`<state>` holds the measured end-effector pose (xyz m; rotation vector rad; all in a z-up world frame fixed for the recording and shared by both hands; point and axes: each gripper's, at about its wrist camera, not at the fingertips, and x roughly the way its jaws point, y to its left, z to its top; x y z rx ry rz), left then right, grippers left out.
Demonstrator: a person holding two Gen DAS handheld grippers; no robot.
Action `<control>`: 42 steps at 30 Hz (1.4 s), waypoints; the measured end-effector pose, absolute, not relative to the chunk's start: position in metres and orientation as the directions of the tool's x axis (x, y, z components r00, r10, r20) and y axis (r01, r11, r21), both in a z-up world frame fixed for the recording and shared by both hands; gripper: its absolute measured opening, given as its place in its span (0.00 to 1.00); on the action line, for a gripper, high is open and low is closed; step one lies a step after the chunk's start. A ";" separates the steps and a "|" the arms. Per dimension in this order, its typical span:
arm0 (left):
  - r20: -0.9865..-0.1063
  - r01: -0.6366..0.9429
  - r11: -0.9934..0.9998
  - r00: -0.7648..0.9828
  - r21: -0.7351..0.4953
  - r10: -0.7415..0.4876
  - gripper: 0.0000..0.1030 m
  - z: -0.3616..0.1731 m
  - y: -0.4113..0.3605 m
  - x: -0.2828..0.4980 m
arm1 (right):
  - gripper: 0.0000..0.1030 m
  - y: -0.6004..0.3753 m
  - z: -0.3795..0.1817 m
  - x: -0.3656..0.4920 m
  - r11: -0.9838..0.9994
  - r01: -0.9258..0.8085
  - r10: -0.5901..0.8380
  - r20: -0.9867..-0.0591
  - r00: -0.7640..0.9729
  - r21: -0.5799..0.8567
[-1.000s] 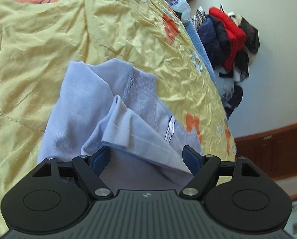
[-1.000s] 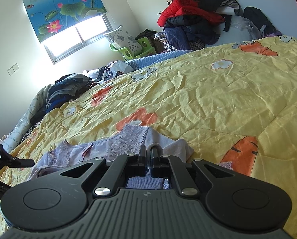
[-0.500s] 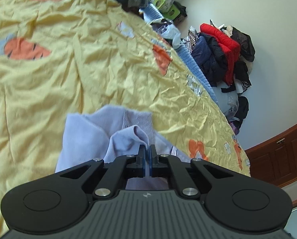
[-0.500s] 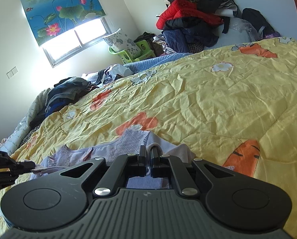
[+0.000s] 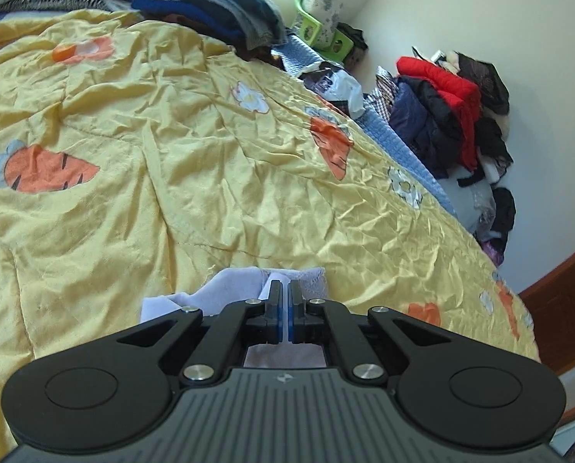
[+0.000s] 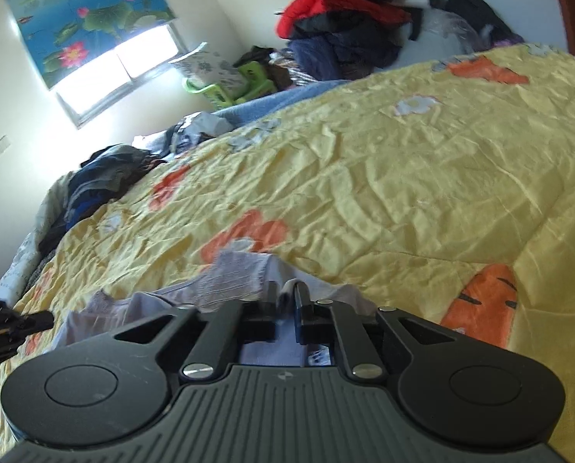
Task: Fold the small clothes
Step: 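Open both grippers to release the hem onto the folded top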
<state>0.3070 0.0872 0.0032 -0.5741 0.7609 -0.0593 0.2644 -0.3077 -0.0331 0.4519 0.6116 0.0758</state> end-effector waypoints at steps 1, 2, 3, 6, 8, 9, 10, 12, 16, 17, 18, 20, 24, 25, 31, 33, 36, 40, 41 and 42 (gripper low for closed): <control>-0.637 -0.142 0.853 0.728 -0.502 -0.254 0.02 0.004 0.085 0.305 | 0.49 -0.311 -0.034 0.265 0.892 0.078 0.197 -0.537 0.820 0.446; -0.640 -0.125 0.862 0.723 -0.492 -0.260 0.02 0.004 0.083 0.304 | 0.51 -0.315 -0.035 0.265 0.882 0.096 0.187 -0.530 0.827 0.461; -0.643 -0.102 0.872 0.717 -0.479 -0.269 0.02 0.004 0.080 0.303 | 0.50 -0.319 -0.034 0.262 0.875 0.105 0.179 -0.517 0.837 0.473; -0.655 -0.045 0.904 0.705 -0.425 -0.272 0.03 0.007 0.070 0.300 | 0.50 -0.323 -0.026 0.252 0.873 0.100 0.161 -0.477 0.864 0.478; -0.664 0.007 0.930 0.697 -0.368 -0.269 0.04 0.008 0.060 0.300 | 0.50 -0.316 -0.018 0.245 0.892 0.035 0.193 -0.450 0.872 0.451; -0.673 0.022 0.941 0.694 -0.337 -0.257 0.04 0.008 0.055 0.300 | 0.50 -0.309 -0.012 0.243 0.906 -0.025 0.231 -0.444 0.866 0.423; -0.679 0.028 0.949 0.692 -0.314 -0.245 0.04 0.008 0.052 0.300 | 0.50 -0.301 -0.008 0.244 0.915 -0.081 0.269 -0.450 0.851 0.395; -0.694 0.028 0.954 0.680 -0.298 -0.237 0.04 0.003 0.051 0.303 | 0.51 -0.278 -0.004 0.247 0.919 -0.208 0.359 -0.494 0.792 0.334; -0.716 0.005 0.934 0.640 -0.358 -0.278 0.04 -0.010 0.065 0.311 | 0.49 -0.244 -0.013 0.259 0.903 -0.329 0.430 -0.587 0.686 0.277; -0.719 0.003 0.930 0.633 -0.368 -0.286 0.05 -0.013 0.069 0.313 | 0.49 -0.239 -0.017 0.264 0.905 -0.336 0.424 -0.605 0.674 0.260; -0.721 0.003 0.929 0.629 -0.371 -0.290 0.05 -0.015 0.071 0.314 | 0.49 -0.235 -0.021 0.270 0.913 -0.328 0.405 -0.622 0.670 0.241; -0.724 0.017 0.930 0.622 -0.367 -0.297 0.05 -0.018 0.072 0.316 | 0.49 -0.234 -0.028 0.284 0.933 -0.283 0.359 -0.641 0.678 0.223; -0.719 0.042 0.929 0.621 -0.367 -0.312 0.05 -0.023 0.070 0.320 | 0.48 -0.244 -0.029 0.297 0.962 -0.161 0.264 -0.616 0.742 0.218; -0.719 0.041 0.929 0.621 -0.367 -0.312 0.05 -0.024 0.070 0.321 | 0.50 -0.244 -0.027 0.296 0.969 -0.144 0.239 -0.610 0.756 0.201; -0.703 0.027 0.947 0.663 -0.321 -0.257 0.05 -0.024 0.066 0.319 | 0.56 -0.228 -0.015 0.273 0.964 -0.242 0.257 -0.591 0.765 0.107; -0.702 0.022 0.952 0.670 -0.304 -0.240 0.05 -0.022 0.063 0.316 | 0.57 -0.228 -0.021 0.278 0.971 -0.226 0.225 -0.617 0.754 0.079; -0.699 0.019 0.961 0.681 -0.277 -0.216 0.05 -0.018 0.060 0.311 | 0.57 -0.238 -0.029 0.286 0.992 -0.112 0.124 -0.638 0.760 0.059; -0.700 0.024 0.969 0.687 -0.247 -0.196 0.05 -0.015 0.057 0.304 | 0.60 -0.239 -0.018 0.266 0.988 -0.118 0.151 -0.588 0.795 0.095; -0.701 0.025 0.969 0.686 -0.245 -0.195 0.05 -0.015 0.056 0.302 | 0.61 -0.235 -0.016 0.260 0.987 -0.133 0.159 -0.581 0.798 0.087; -0.700 0.028 0.969 0.687 -0.244 -0.196 0.05 -0.015 0.054 0.301 | 0.63 -0.231 -0.014 0.254 0.984 -0.158 0.175 -0.576 0.799 0.081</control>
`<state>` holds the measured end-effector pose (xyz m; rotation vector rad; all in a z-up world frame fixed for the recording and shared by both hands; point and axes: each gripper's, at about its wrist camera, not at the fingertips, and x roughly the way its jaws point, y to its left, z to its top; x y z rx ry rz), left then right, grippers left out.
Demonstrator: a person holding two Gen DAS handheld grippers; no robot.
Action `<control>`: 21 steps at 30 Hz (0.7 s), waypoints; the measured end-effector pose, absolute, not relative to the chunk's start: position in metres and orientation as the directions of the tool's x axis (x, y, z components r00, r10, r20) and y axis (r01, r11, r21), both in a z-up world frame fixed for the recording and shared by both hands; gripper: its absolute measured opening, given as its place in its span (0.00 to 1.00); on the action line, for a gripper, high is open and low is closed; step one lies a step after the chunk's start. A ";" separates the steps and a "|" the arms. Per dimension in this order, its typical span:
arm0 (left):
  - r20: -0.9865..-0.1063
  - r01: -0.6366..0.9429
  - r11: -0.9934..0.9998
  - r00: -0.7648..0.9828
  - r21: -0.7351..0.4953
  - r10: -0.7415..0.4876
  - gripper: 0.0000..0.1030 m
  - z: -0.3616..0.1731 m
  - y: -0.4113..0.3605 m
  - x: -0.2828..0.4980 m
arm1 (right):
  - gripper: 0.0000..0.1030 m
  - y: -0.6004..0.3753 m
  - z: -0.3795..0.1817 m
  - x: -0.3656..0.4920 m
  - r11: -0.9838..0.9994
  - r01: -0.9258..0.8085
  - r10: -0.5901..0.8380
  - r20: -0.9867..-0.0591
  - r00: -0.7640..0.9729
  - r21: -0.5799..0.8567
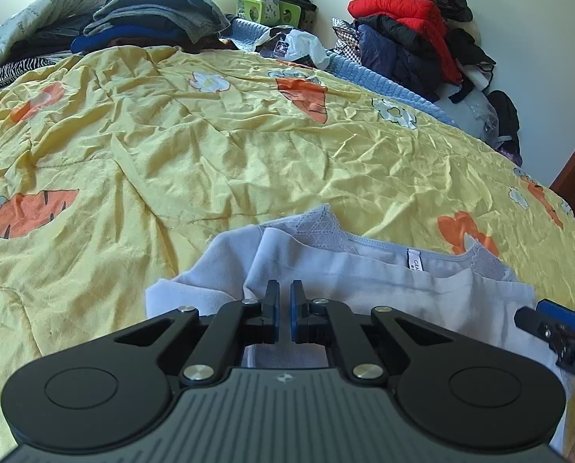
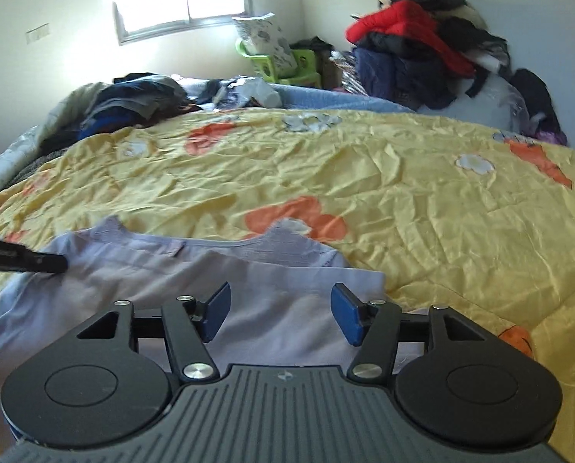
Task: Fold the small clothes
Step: 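Open both grippers to release the hem onto the folded top, then move both open grippers back and bring the left gripper over the top's side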
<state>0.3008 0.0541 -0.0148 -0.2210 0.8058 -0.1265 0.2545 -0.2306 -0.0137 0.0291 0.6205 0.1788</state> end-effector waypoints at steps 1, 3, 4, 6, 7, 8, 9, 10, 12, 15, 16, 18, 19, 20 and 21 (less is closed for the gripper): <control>-0.699 0.031 0.970 0.688 -0.241 -0.196 0.05 -0.015 0.053 0.299 | 0.64 -0.226 -0.013 0.250 0.980 -0.182 0.194 -0.576 0.794 0.079; -0.701 0.039 0.975 0.689 -0.218 -0.184 0.05 -0.015 0.048 0.296 | 0.67 -0.218 -0.014 0.247 0.973 -0.217 0.221 -0.589 0.777 0.079; -0.701 0.045 0.979 0.691 -0.199 -0.174 0.05 -0.014 0.044 0.294 | 0.67 -0.215 -0.017 0.246 0.972 -0.224 0.224 -0.599 0.769 0.075; -0.698 0.057 0.985 0.698 -0.164 -0.157 0.06 -0.013 0.039 0.289 | 0.67 -0.210 -0.025 0.250 0.975 -0.214 0.201 -0.630 0.751 0.056; -0.696 0.062 0.986 0.701 -0.153 -0.152 0.09 -0.013 0.037 0.287 | 0.68 -0.210 -0.028 0.252 0.978 -0.200 0.188 -0.639 0.746 0.054; -0.694 0.067 0.987 0.704 -0.144 -0.149 0.13 -0.012 0.036 0.284 | 0.68 -0.211 -0.029 0.251 0.980 -0.192 0.186 -0.638 0.748 0.060; -0.691 0.073 0.988 0.708 -0.137 -0.148 0.16 -0.012 0.034 0.281 | 0.68 -0.212 -0.029 0.249 0.981 -0.183 0.185 -0.633 0.752 0.068; -0.687 0.078 0.988 0.712 -0.130 -0.147 0.26 -0.011 0.033 0.279 | 0.68 -0.212 -0.026 0.246 0.982 -0.174 0.179 -0.629 0.756 0.069; -0.674 0.088 0.990 0.725 -0.115 -0.142 0.44 -0.010 0.031 0.273 | 0.70 -0.211 -0.021 0.240 0.984 -0.167 0.170 -0.614 0.771 0.062; -0.641 0.080 0.994 0.760 -0.071 -0.108 0.74 -0.006 0.026 0.264 | 0.73 -0.209 -0.015 0.230 0.981 -0.183 0.185 -0.597 0.781 0.064; -0.631 0.081 0.995 0.770 -0.054 -0.097 0.74 -0.005 0.024 0.261 | 0.74 -0.208 -0.014 0.226 0.979 -0.192 0.192 -0.596 0.780 0.065; -0.628 0.092 0.995 0.773 -0.027 -0.088 0.74 -0.004 0.020 0.258 | 0.76 -0.205 -0.015 0.222 0.977 -0.204 0.196 -0.600 0.775 0.056; -0.631 0.097 0.995 0.770 -0.025 -0.091 0.74 -0.004 0.020 0.257 | 0.77 -0.204 -0.017 0.222 0.977 -0.205 0.194 -0.606 0.772 0.053; -0.634 0.099 0.995 0.768 -0.028 -0.095 0.74 -0.004 0.020 0.256 | 0.77 -0.204 -0.019 0.221 0.978 -0.203 0.193 -0.613 0.766 0.054; -0.635 0.099 0.995 0.766 -0.032 -0.096 0.74 -0.004 0.020 0.255 | 0.77 -0.204 -0.021 0.221 0.978 -0.198 0.192 -0.620 0.761 0.059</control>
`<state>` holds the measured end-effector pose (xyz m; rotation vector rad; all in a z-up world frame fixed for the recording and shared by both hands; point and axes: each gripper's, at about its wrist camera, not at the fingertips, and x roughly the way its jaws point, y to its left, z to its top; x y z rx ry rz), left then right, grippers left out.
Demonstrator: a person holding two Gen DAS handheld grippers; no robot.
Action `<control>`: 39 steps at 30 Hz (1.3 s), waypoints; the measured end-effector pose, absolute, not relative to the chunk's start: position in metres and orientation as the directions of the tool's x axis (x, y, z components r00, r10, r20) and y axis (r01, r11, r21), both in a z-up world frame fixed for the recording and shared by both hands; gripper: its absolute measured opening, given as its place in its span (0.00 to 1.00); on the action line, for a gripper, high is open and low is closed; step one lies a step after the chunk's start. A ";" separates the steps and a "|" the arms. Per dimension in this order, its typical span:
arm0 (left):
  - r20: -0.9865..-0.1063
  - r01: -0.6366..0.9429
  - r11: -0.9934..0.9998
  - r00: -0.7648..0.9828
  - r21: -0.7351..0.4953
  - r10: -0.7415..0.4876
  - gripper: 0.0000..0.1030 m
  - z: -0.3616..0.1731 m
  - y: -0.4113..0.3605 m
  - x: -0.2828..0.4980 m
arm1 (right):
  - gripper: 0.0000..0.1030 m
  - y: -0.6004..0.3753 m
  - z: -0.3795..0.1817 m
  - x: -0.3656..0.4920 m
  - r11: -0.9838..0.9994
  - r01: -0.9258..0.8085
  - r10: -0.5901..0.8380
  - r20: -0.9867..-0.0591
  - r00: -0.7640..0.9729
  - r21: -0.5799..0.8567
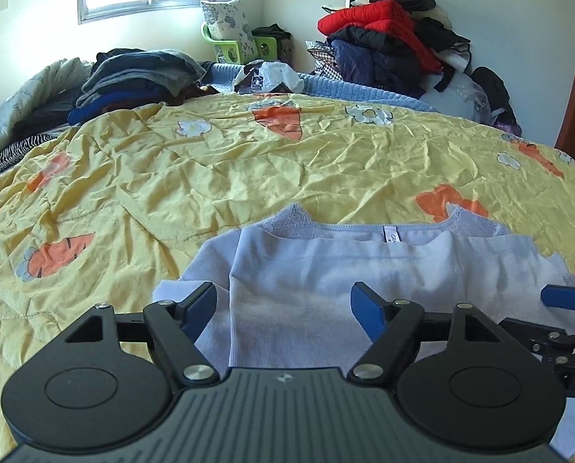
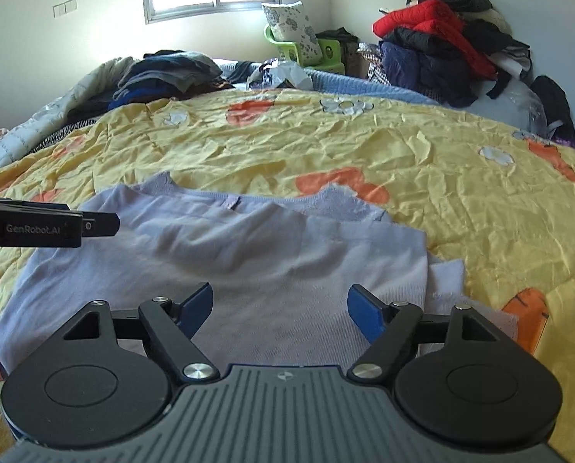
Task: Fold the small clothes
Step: 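Move both open grippers back and bring the left gripper over the top's side, then close the left gripper on the side edge of the folded lavender top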
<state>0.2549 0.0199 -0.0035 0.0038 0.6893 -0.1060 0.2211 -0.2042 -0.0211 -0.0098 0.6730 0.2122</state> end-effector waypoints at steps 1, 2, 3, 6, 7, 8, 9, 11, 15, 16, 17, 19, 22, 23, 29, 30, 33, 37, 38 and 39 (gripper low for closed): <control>-0.635 0.098 0.995 0.766 -0.033 -0.096 0.74 -0.004 0.020 0.254 | 0.77 -0.205 -0.023 0.220 0.979 -0.193 0.192 -0.623 0.758 0.066; -0.635 0.098 0.995 0.767 -0.031 -0.095 0.74 -0.004 0.021 0.252 | 0.77 -0.205 -0.024 0.219 0.979 -0.191 0.193 -0.624 0.757 0.071; -0.635 0.097 0.995 0.767 -0.026 -0.092 0.75 -0.004 0.021 0.251 | 0.77 -0.205 -0.025 0.218 0.979 -0.191 0.194 -0.625 0.756 0.073; -0.640 0.092 0.996 0.764 -0.016 -0.081 0.75 -0.007 0.022 0.251 | 0.79 -0.204 -0.027 0.214 0.979 -0.194 0.190 -0.627 0.756 0.064; -0.642 0.088 0.996 0.763 -0.016 -0.078 0.75 -0.007 0.023 0.250 | 0.80 -0.203 -0.028 0.214 0.979 -0.194 0.188 -0.628 0.755 0.060; -0.643 0.084 0.996 0.762 -0.018 -0.076 0.75 -0.008 0.024 0.250 | 0.80 -0.203 -0.029 0.214 0.979 -0.193 0.187 -0.630 0.754 0.060; -0.644 0.082 0.996 0.761 -0.020 -0.076 0.75 -0.008 0.025 0.249 | 0.80 -0.204 -0.029 0.214 0.980 -0.189 0.185 -0.631 0.754 0.061; -0.644 0.081 0.997 0.761 -0.019 -0.074 0.75 -0.008 0.026 0.248 | 0.80 -0.203 -0.028 0.212 0.981 -0.184 0.183 -0.627 0.757 0.064; -0.646 0.077 0.997 0.760 -0.016 -0.069 0.75 -0.010 0.029 0.246 | 0.81 -0.199 -0.024 0.206 0.979 -0.191 0.189 -0.617 0.764 0.063; -0.647 0.076 0.997 0.759 -0.018 -0.069 0.75 -0.010 0.031 0.246 | 0.81 -0.197 -0.023 0.204 0.979 -0.194 0.190 -0.615 0.766 0.060; -0.648 0.076 0.997 0.758 -0.020 -0.071 0.75 -0.010 0.032 0.246 | 0.81 -0.195 -0.022 0.201 0.979 -0.197 0.189 -0.611 0.769 0.055; -0.648 0.088 0.996 0.757 -0.027 -0.084 0.75 -0.007 0.037 0.246 | 0.81 -0.189 -0.019 0.195 0.978 -0.205 0.189 -0.604 0.774 0.044; -0.644 0.098 0.993 0.756 -0.068 -0.119 0.75 0.000 0.054 0.248 | 0.84 -0.175 -0.012 0.180 0.971 -0.240 0.208 -0.584 0.785 0.024; -0.640 0.091 0.991 0.757 -0.095 -0.131 0.75 0.002 0.062 0.250 | 0.85 -0.170 -0.010 0.175 0.967 -0.254 0.214 -0.576 0.789 0.010; -0.646 0.025 0.946 0.725 -0.323 -0.239 0.79 0.007 0.126 0.262 | 0.91 -0.125 -0.002 0.133 0.914 -0.376 0.245 -0.527 0.813 -0.155; -0.650 0.016 0.931 0.712 -0.365 -0.267 0.79 0.005 0.135 0.265 | 0.91 -0.116 -0.003 0.124 0.895 -0.400 0.249 -0.521 0.817 -0.199; -0.659 0.005 0.878 0.659 -0.479 -0.363 0.79 -0.004 0.153 0.272 | 0.92 -0.092 -0.008 0.103 0.836 -0.452 0.256 -0.510 0.821 -0.309; -0.645 0.050 0.807 0.573 -0.588 -0.506 0.79 -0.018 0.152 0.281 | 0.92 -0.061 -0.024 0.082 0.746 -0.487 0.236 -0.503 0.832 -0.455; -0.643 0.062 0.796 0.554 -0.602 -0.529 0.79 -0.022 0.148 0.284 | 0.92 -0.054 -0.029 0.079 0.725 -0.485 0.224 -0.498 0.838 -0.489; -0.643 0.068 0.791 0.542 -0.608 -0.541 0.79 -0.024 0.146 0.286 | 0.92 -0.047 -0.033 0.077 0.708 -0.482 0.212 -0.495 0.842 -0.516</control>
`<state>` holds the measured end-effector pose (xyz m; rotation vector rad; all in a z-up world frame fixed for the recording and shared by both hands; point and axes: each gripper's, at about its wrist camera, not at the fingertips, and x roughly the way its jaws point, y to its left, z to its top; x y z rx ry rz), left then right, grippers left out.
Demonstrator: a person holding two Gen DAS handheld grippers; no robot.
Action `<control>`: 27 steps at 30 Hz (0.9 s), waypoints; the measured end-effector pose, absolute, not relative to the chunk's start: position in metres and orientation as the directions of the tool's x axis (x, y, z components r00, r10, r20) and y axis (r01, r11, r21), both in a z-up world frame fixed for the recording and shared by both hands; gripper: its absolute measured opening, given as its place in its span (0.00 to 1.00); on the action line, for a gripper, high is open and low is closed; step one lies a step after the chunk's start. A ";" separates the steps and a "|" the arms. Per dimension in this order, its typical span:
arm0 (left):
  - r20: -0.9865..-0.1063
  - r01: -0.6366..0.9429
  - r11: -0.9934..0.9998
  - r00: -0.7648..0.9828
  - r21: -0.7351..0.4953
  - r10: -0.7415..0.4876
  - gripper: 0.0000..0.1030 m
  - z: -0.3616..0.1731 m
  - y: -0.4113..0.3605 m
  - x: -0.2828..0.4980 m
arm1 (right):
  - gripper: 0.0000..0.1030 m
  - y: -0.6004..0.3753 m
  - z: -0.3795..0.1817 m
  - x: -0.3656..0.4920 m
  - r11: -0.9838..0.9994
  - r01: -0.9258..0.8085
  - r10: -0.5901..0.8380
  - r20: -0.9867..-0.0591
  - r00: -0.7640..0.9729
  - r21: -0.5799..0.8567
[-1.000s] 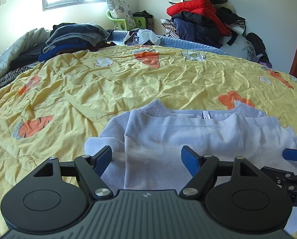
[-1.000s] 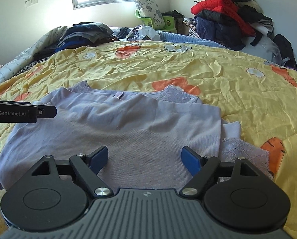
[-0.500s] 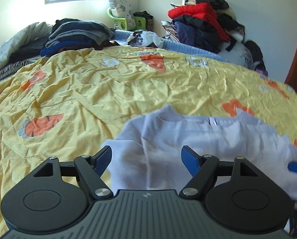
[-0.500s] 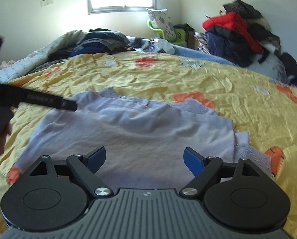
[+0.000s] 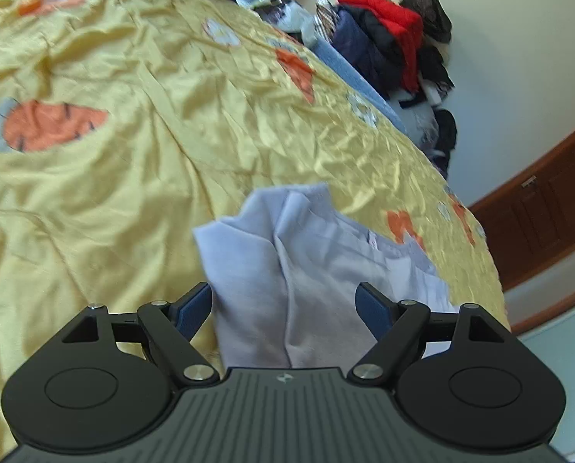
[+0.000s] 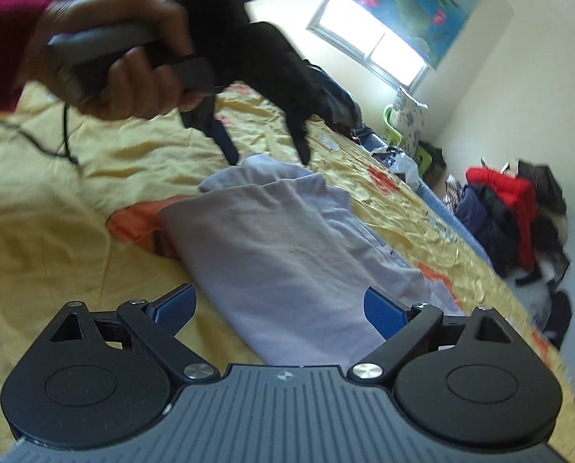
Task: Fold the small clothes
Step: 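Close the left gripper on the side edge of the folded lavender top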
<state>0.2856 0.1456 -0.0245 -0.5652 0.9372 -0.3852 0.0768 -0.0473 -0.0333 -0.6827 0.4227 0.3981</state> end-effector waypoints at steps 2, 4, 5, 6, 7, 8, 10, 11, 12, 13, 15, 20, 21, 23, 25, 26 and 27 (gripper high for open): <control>-0.655 0.073 0.798 0.528 -0.599 -0.540 0.79 -0.030 0.140 0.289 | 0.92 -0.036 -0.040 0.075 0.684 -0.471 0.190 -0.488 0.852 -0.556; -0.657 0.078 0.799 0.524 -0.596 -0.542 0.80 -0.034 0.137 0.294 | 0.92 -0.025 -0.047 0.074 0.662 -0.443 0.158 -0.465 0.871 -0.604; -0.648 0.088 0.790 0.520 -0.607 -0.556 0.84 -0.036 0.138 0.296 | 0.92 -0.020 -0.049 0.074 0.656 -0.420 0.144 -0.442 0.886 -0.627; -0.635 0.096 0.778 0.520 -0.622 -0.572 0.85 -0.037 0.139 0.298 | 0.92 -0.015 -0.051 0.075 0.649 -0.401 0.132 -0.424 0.896 -0.647; -0.629 0.097 0.769 0.516 -0.632 -0.581 0.86 -0.038 0.139 0.300 | 0.92 -0.010 -0.052 0.075 0.643 -0.385 0.122 -0.407 0.905 -0.662; -0.624 0.096 0.763 0.515 -0.639 -0.588 0.87 -0.038 0.140 0.303 | 0.92 -0.004 -0.054 0.076 0.639 -0.368 0.115 -0.389 0.914 -0.675; -0.615 0.088 0.750 0.514 -0.656 -0.598 0.87 -0.040 0.142 0.308 | 0.92 0.003 -0.054 0.081 0.653 -0.359 0.110 -0.386 0.916 -0.667; -0.609 0.079 0.739 0.513 -0.669 -0.606 0.87 -0.040 0.144 0.312 | 0.92 0.006 -0.054 0.085 0.661 -0.353 0.107 -0.382 0.918 -0.662; -0.602 0.069 0.728 0.512 -0.682 -0.612 0.87 -0.041 0.146 0.314 | 0.92 0.008 -0.054 0.090 0.669 -0.346 0.104 -0.378 0.920 -0.658; -0.596 0.060 0.719 0.515 -0.692 -0.616 0.87 -0.042 0.148 0.317 | 0.91 0.010 -0.054 0.093 0.675 -0.340 0.102 -0.374 0.922 -0.655; -0.579 0.041 0.697 0.523 -0.715 -0.625 0.87 -0.044 0.151 0.322 | 0.88 0.014 -0.056 0.098 0.683 -0.336 0.102 -0.371 0.923 -0.648; -0.575 0.082 0.702 0.512 -0.707 -0.638 0.87 -0.044 0.142 0.339 | 0.59 0.021 -0.060 0.109 0.675 -0.360 0.124 -0.382 0.916 -0.644; -0.582 0.097 0.715 0.511 -0.692 -0.633 0.87 -0.043 0.138 0.341 | 0.56 0.023 -0.062 0.109 0.669 -0.362 0.124 -0.382 0.916 -0.650; -0.597 0.121 0.742 0.516 -0.659 -0.614 0.86 -0.041 0.130 0.343 | 0.50 0.025 -0.064 0.108 0.659 -0.371 0.132 -0.385 0.914 -0.654; -0.609 0.125 0.765 0.532 -0.631 -0.589 0.83 -0.039 0.122 0.344 | 0.42 0.027 -0.065 0.108 0.649 -0.385 0.143 -0.391 0.909 -0.657; -0.623 0.131 0.786 0.539 -0.604 -0.567 0.73 -0.038 0.118 0.344 | 0.39 0.028 -0.065 0.108 0.644 -0.391 0.148 -0.395 0.907 -0.657; -0.643 0.136 0.815 0.548 -0.563 -0.536 0.66 -0.036 0.113 0.344 | 0.38 0.028 -0.066 0.108 0.641 -0.397 0.152 -0.398 0.905 -0.657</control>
